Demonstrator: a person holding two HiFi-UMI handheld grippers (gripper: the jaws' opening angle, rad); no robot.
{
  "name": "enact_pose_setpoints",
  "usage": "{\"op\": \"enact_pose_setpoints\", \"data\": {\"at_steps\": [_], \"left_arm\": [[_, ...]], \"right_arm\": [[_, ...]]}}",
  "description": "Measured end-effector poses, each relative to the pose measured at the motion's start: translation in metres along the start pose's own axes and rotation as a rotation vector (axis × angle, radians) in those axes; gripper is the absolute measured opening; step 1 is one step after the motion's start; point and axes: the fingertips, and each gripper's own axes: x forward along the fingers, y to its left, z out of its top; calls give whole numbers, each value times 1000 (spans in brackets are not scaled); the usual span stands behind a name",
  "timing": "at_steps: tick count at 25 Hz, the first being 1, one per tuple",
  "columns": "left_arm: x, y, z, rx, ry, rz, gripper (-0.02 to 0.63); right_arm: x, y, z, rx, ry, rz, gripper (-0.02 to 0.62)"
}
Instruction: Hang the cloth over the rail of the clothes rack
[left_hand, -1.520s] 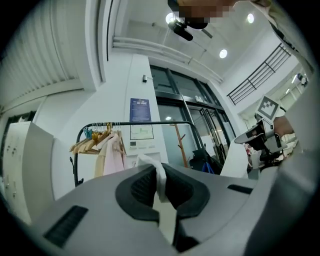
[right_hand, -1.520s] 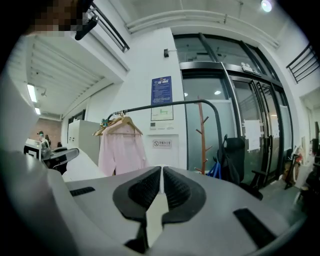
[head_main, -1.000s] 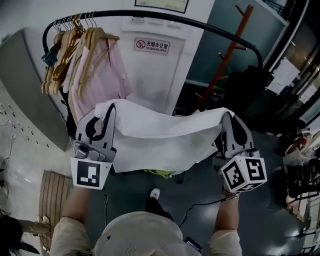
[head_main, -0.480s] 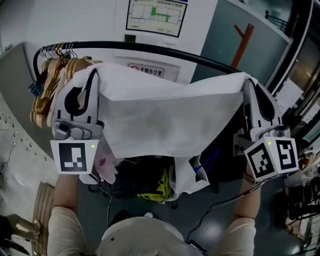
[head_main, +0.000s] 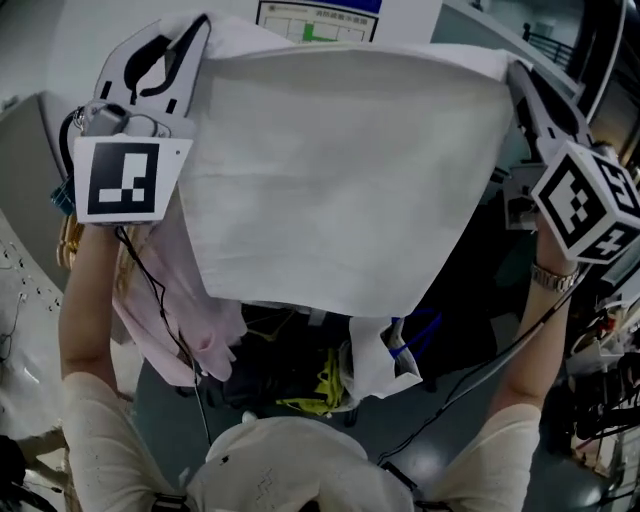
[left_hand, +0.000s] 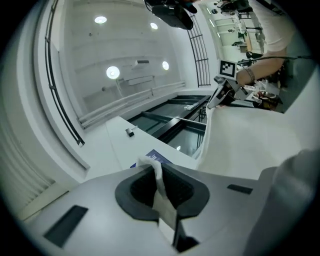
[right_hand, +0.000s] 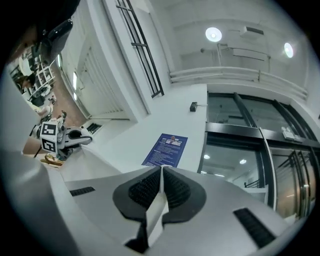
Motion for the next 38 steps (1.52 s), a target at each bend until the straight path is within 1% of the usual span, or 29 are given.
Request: {"op": "enact_pose_setpoints", "data": {"at_steps": [3, 5, 7, 10, 12, 15, 20, 23, 25, 29, 32, 34, 36, 38], "left_arm": [[23, 16, -3, 38, 8, -3, 20], [39, 25, -7, 56, 9, 8, 20], [57, 32, -13, 65, 14, 14, 20], [87, 31, -25, 64, 31, -11, 20], [98, 23, -38, 69, 60, -36, 20], [103, 3, -63, 86, 111, -88, 20], [111, -23, -98, 137, 168, -155, 20], [117, -38, -119, 183, 240, -226, 20], [120, -50, -130, 218, 291, -292, 20], [110, -84, -158, 342, 423, -501, 20], [108, -96, -164, 392, 453, -574, 20], [106, -103, -168, 396, 473, -632, 20], [104, -110, -171, 388, 489, -691, 21], [103, -115, -172, 409, 497, -718, 21]], "right_arm": [[14, -6, 14, -35, -20, -32, 23], [24, -11, 17, -37, -25, -47, 23], [35, -20, 18, -44, -25, -73, 23], [50, -35, 11, -47, -14, -103, 23], [59, -40, 0, -35, 4, -102, 23], [78, -41, -29, -15, 46, -71, 23], [106, -38, -72, -36, 151, -6, 23], [121, -35, -94, -35, 213, 59, 23], [128, -32, -111, -61, 263, 109, 23], [135, -21, -145, -125, 391, 223, 25], [138, -18, -164, -155, 473, 275, 32], [136, -16, -176, -168, 532, 315, 58], [131, -15, -188, -187, 581, 358, 69], [126, -16, -193, -188, 597, 379, 74]]}}
